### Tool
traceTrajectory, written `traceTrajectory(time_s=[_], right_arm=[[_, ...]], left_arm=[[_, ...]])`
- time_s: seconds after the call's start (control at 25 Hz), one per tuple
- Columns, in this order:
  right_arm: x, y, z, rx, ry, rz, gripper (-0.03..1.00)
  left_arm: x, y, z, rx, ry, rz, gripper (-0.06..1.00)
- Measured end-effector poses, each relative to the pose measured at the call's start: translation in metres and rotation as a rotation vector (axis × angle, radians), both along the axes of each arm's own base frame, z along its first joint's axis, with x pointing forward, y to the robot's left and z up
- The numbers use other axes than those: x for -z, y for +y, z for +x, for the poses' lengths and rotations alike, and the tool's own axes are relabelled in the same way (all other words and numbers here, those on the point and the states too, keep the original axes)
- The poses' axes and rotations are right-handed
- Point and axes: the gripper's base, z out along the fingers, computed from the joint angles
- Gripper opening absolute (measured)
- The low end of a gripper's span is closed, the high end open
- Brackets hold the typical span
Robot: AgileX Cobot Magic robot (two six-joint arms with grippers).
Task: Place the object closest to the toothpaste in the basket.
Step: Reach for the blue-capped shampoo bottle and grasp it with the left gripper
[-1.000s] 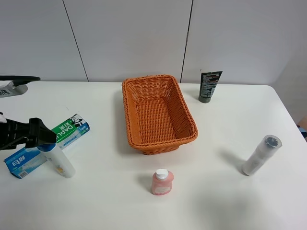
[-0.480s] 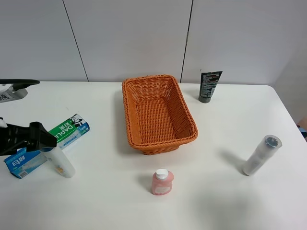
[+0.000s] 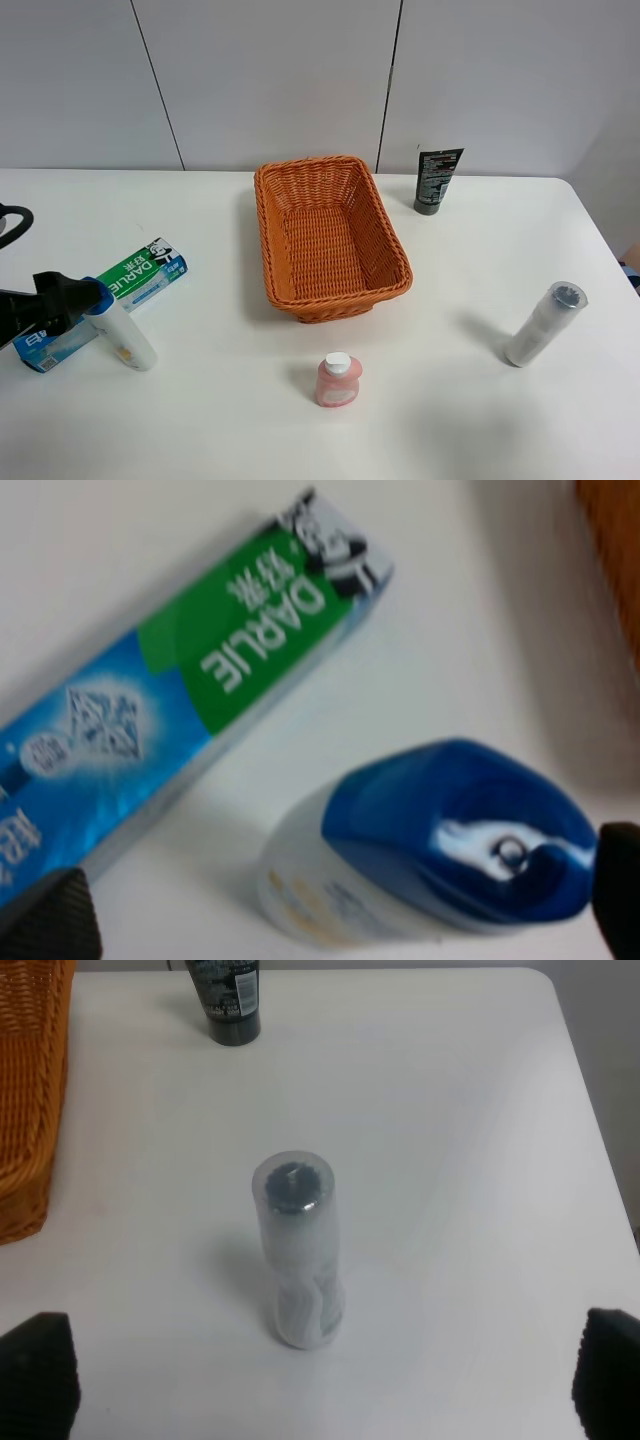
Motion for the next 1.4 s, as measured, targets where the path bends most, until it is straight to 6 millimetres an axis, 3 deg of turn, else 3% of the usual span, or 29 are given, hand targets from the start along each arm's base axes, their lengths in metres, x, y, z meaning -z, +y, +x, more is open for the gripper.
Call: traceTrajectory(time_s=[0.36, 0.68, 1.12, 1.4], right_arm=[[0.000, 0.000, 0.000, 0.000, 0.000, 0.000, 0.99], [0.000, 0.000, 0.000, 0.000, 0.000, 0.000, 0.99], [0.000, 0.000, 0.000, 0.000, 0.000, 0.000, 0.99], [0.000, 0.000, 0.000, 0.000, 0.000, 0.000, 0.99]], left_arm=[[0.001, -0.001, -0.002, -0.036, -0.035, -0.049, 0.99], [-0.002, -0.034, -0.005, 0.196, -0.082, -0.063, 0.99], [0.048, -0.046, 0.027, 0.225, 0.130, 0.082, 0.99], [0.047, -0.041, 0.038, 0.160, 0.035, 0.109, 0.99]])
